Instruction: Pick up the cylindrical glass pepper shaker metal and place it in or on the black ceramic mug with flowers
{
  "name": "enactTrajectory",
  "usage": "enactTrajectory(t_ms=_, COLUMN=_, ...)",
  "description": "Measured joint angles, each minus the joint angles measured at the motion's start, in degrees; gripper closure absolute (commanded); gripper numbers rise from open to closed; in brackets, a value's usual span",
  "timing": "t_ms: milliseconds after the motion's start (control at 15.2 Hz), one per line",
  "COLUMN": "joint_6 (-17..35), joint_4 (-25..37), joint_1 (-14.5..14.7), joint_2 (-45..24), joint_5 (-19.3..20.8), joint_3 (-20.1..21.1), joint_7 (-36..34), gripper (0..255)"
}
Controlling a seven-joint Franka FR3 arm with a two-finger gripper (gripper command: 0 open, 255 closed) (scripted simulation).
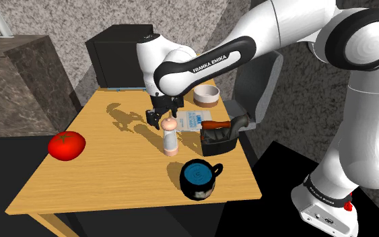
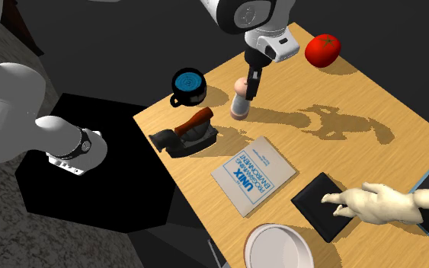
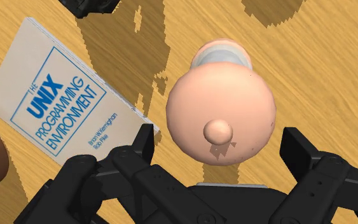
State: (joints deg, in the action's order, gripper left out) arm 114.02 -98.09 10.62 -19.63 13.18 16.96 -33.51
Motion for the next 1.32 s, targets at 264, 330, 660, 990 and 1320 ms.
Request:
enactTrajectory(t_ms=264, joint_6=0.0, joint_4=0.0, joint_1=0.0, joint_2=0.0, joint_5=0.0, joint_3=0.0, joint_7=0.0, gripper=255)
enactTrajectory(t_ms=330, joint_6=0.0, joint_4=0.0, joint_1=0.0, joint_2=0.0, joint_5=0.0, joint_3=0.0, joint_7=0.0, gripper=255)
enactTrajectory(t_ms=660, joint_6=0.0, joint_4=0.0, joint_1=0.0, joint_2=0.0, joint_5=0.0, joint_3=0.0, joint_7=0.0, gripper=255)
enactTrajectory(t_ms=990, joint_6=-2.7, joint_4=1.7, joint_1=-0.1, joint_2=1.1, joint_5=-0.5, joint_3=0.2, joint_7=0.6, gripper=255)
enactTrajectory(t_ms=1320, joint_6=-6.0, joint_4=4.4, joint_1=0.0, joint_2=1.8, joint_5=-1.0, joint_3=0.4, joint_7=1.1, gripper=255)
